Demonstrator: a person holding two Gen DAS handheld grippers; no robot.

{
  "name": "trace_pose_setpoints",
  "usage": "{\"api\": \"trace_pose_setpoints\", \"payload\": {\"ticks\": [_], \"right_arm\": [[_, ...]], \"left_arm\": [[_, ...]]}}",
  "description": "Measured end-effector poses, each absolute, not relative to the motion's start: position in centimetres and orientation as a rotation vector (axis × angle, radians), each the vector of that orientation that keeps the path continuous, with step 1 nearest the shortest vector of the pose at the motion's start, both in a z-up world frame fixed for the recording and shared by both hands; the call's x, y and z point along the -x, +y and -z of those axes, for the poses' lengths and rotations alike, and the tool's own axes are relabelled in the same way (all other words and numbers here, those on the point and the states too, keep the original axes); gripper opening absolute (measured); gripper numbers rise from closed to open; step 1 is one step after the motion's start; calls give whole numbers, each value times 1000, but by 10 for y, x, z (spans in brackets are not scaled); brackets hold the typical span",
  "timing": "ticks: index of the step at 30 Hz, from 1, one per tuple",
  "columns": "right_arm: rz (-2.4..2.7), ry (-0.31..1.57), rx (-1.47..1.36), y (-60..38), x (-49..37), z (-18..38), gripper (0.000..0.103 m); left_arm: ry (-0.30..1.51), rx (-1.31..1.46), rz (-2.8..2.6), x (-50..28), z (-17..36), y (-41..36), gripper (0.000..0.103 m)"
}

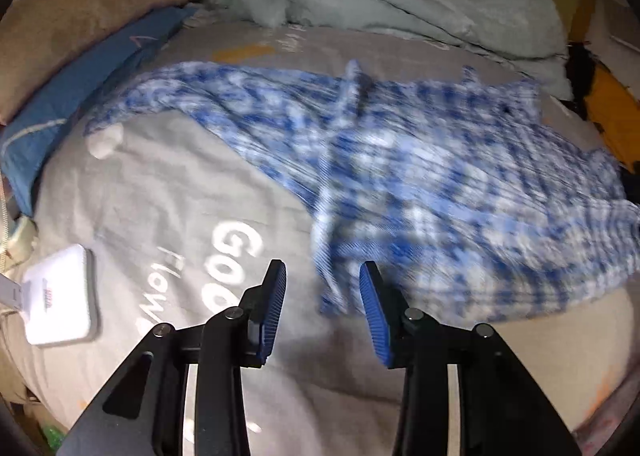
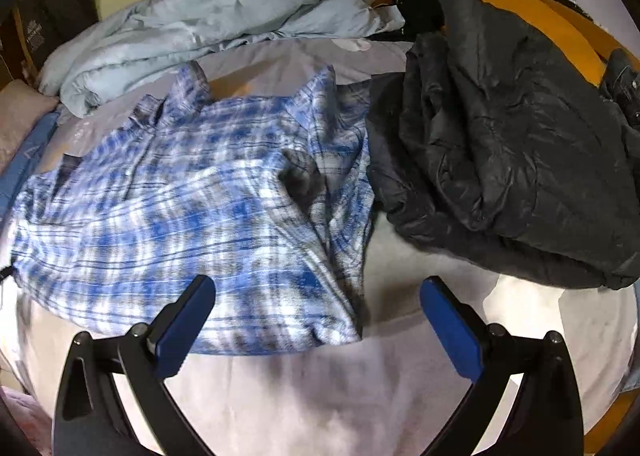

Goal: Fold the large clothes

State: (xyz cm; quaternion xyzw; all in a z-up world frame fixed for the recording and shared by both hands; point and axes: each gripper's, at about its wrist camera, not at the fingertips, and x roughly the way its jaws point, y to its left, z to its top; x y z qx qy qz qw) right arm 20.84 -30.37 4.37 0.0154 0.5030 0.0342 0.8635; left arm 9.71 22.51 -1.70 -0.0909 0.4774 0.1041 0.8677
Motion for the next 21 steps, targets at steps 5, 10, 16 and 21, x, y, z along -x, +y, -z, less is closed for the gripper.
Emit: {"api": "trace_pose_setpoints", "payload": {"ticks": [5, 10, 16, 21], "right_arm": [[-61, 1068, -31, -303, -210, -40, 102], [-180, 1155, -6, -292, -210, -28, 102], [-45, 1268, 130, -288, -220, 8, 97], [-37, 1163, 62, -299, -214, -18, 96]], "left_arm": [[1107, 130, -268, -102, 41, 221, 39], [1080, 116, -351, -103, 45, 230, 40], [962, -124, -717, -93, 21, 257, 29], [869, 80, -498, -72, -5, 261, 29]]}}
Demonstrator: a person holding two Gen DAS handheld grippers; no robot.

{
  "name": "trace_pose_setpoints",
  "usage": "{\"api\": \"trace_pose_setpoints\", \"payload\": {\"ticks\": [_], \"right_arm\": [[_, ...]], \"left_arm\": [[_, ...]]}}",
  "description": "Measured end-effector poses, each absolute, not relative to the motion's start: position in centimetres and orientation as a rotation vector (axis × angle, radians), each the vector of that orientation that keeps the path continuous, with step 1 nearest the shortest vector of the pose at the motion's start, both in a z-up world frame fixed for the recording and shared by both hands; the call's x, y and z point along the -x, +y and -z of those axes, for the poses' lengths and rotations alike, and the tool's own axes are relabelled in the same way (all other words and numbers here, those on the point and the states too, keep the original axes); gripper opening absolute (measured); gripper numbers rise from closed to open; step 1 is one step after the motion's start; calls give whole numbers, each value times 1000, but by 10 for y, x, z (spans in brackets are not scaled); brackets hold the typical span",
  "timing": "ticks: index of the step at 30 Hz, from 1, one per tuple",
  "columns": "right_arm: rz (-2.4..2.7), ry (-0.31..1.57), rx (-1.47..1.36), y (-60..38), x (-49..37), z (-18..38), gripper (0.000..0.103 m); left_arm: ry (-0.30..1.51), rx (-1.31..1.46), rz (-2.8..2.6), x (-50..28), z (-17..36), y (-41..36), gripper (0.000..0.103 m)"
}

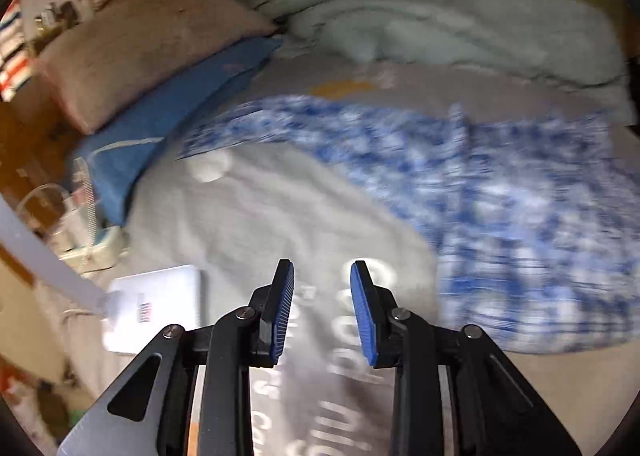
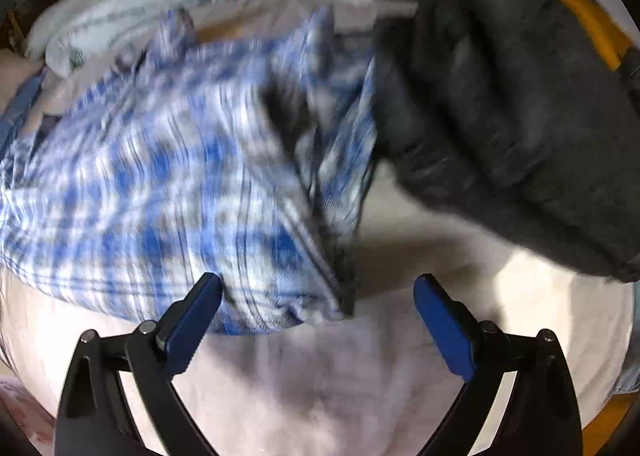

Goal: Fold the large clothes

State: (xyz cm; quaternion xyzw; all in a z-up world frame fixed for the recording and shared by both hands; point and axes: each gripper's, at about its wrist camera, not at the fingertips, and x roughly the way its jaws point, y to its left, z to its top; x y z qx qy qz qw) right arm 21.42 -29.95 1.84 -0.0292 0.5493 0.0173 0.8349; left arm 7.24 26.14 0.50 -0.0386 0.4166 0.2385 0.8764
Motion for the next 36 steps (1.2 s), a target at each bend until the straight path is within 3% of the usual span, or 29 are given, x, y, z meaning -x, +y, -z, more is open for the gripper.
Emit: {"api": "trace_pose_setpoints", "payload": {"ticks": [4, 6, 8, 12, 14, 19, 22, 27, 36], "right_arm": [[-57, 1113, 20, -305, -207, -37, 96], [-56, 1110, -5, -308, -204, -40, 88], [-57, 1122, -37, -313, -203, -40, 75], [-86, 1180, -112, -323, -207, -31, 57], [-89, 1200, -120, -321, -208, -26, 42], [-92, 1218, -87, -318, -206, -21, 22], [-37, 1205, -61, -319, -205, -17, 3], [-15, 1072, -107, -326, -194, -51, 2], [36, 1216, -15, -318, -204, -18, 4]], "left_arm": [[904, 168, -332, -80, -2, 242, 32], [915, 188, -280, -86, 0, 232, 37], [909, 168, -265, -88, -3, 220, 46], [882, 155, -258, -91, -7, 211, 62], [879, 157, -256, -95, -8, 210, 69], [892, 141, -265, -93, -5, 209, 71], [901, 145, -270, -92, -2, 210, 71], [896, 149, -275, -90, -2, 214, 71], [904, 160, -265, -91, -1, 214, 71]]}}
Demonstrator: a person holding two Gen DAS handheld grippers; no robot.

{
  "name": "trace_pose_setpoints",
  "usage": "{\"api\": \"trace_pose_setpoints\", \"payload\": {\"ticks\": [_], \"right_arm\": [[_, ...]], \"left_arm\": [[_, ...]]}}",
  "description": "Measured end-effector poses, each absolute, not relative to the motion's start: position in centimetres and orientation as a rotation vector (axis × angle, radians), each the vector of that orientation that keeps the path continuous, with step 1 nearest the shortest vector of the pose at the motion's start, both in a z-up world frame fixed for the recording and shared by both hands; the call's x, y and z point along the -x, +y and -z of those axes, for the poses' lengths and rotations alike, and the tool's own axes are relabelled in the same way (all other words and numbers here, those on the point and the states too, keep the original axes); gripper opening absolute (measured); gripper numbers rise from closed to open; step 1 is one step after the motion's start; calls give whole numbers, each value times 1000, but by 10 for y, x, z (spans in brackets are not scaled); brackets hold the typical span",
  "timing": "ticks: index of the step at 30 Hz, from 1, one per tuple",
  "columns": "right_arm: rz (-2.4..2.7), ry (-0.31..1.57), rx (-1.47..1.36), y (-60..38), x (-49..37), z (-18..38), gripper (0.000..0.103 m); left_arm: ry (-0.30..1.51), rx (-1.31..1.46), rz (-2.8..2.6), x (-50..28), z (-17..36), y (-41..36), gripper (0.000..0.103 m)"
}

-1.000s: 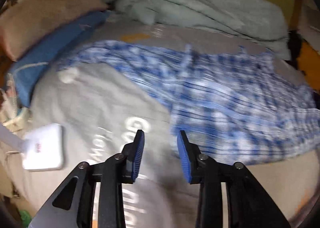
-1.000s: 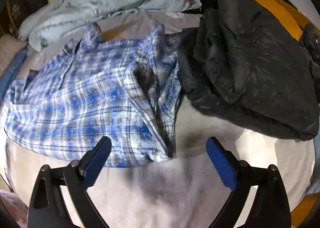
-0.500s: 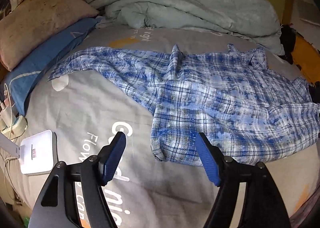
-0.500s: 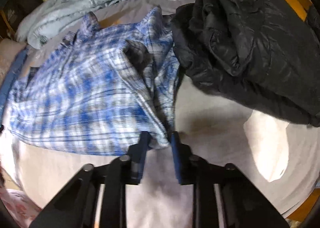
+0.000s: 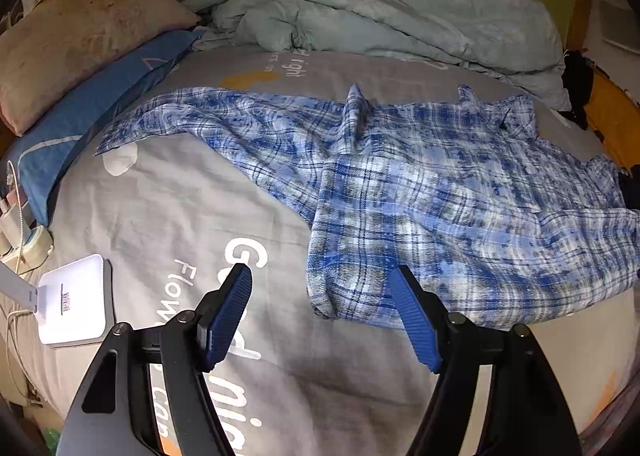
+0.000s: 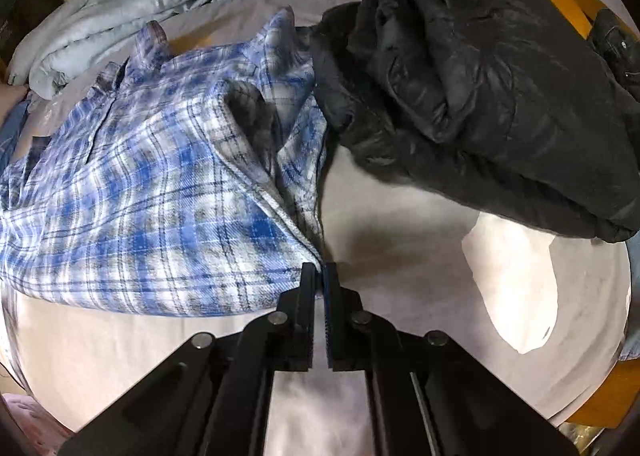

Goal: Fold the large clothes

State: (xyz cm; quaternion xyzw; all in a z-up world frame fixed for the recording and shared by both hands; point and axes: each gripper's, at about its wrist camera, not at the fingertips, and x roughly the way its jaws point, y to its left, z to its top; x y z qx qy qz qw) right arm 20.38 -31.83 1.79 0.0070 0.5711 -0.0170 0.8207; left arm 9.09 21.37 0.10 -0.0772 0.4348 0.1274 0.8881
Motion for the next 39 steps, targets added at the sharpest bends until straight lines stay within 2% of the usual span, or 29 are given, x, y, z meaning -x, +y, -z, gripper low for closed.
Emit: {"api": "trace_pose_setpoints", "payload": {"ticks": [3, 7, 10, 13, 30, 36, 39], "right_arm": [[35, 1165, -12, -317, -199, -28, 7], [45, 1092, -15, -314, -194, -41, 24], [29, 1049, -37, -314, -191, -50, 27], [26, 1025, -33, -311, -194, -52, 34], [21, 1032, 21, -299, -197, -48, 43], [7, 1019, 29, -295, -197, -50, 52], [-2, 1016, 41, -290, -198, -51, 65]], "left_arm": [[897, 152, -267, -90, -3, 213, 71], [898, 126, -277, -90, -3, 210, 71], [895, 113, -270, -90, -3, 207, 71], [899, 103, -274, -91, -4, 206, 71], [913, 119, -252, -94, -1, 204, 71], [915, 131, -262, -95, -1, 206, 75], [917, 138, -269, -96, 1, 206, 75]]}}
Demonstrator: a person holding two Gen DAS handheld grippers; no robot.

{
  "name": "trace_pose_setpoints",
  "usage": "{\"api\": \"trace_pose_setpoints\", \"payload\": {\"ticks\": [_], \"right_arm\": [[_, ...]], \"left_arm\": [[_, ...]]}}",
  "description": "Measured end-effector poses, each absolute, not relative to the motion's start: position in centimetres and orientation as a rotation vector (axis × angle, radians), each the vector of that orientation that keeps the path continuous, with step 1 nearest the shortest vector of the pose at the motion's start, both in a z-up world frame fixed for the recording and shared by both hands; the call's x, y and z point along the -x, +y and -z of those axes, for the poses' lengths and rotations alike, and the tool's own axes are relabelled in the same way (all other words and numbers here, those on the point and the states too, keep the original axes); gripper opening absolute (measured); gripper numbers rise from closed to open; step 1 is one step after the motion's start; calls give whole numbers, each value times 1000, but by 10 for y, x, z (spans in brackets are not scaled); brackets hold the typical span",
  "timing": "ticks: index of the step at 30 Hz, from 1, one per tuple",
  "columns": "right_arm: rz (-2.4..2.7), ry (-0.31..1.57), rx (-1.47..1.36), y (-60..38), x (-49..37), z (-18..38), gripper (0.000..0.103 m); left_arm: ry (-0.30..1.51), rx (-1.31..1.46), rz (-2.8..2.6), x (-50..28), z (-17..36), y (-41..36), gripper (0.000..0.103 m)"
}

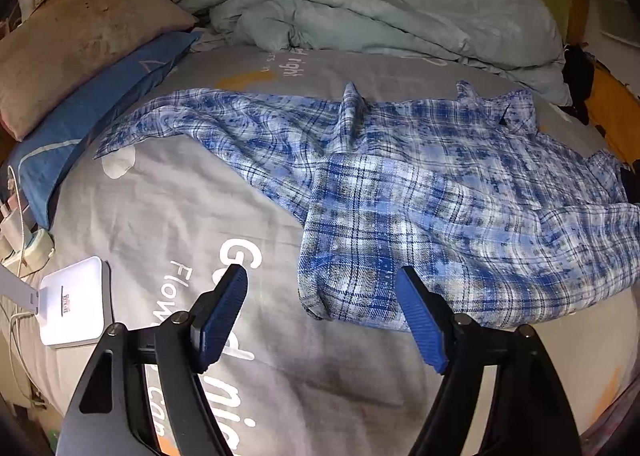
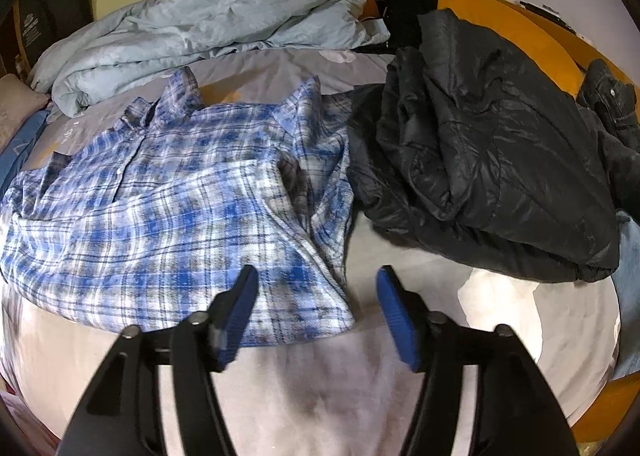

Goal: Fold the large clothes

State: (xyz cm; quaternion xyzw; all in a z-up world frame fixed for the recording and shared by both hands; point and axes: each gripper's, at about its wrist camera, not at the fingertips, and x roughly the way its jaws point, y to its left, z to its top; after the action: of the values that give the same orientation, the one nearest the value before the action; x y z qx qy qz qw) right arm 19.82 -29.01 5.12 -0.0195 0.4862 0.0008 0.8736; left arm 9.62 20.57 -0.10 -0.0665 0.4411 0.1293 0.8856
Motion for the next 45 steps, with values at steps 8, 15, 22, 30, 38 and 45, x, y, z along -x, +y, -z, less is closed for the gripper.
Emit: {"api": "trace_pose_setpoints", "payload": {"ticks": [8, 15, 22, 30, 38, 45], "right_arm": [[-25, 1020, 61, -279, -203, -51, 68], [-52, 1037, 83, -270, -204, -47, 68], [-74, 1045, 112, -259, -205, -42, 68], [-75, 1064, 141, -252, -211, -33, 71], [-105, 1063, 206, -229, -215, -24, 81], [-115, 1053, 203, -213, -224, -24, 82]], "left_arm": [[894, 154, -287, -103, -2, 208, 98], [938, 244, -288, -114, 8, 223, 99], [893, 272, -248, -140, -1, 247, 100], [799, 217, -343, -179, -11, 297, 100], [786, 286, -343, -197, 4, 337, 86], [839, 285, -354, -212, 23, 343, 83]]}}
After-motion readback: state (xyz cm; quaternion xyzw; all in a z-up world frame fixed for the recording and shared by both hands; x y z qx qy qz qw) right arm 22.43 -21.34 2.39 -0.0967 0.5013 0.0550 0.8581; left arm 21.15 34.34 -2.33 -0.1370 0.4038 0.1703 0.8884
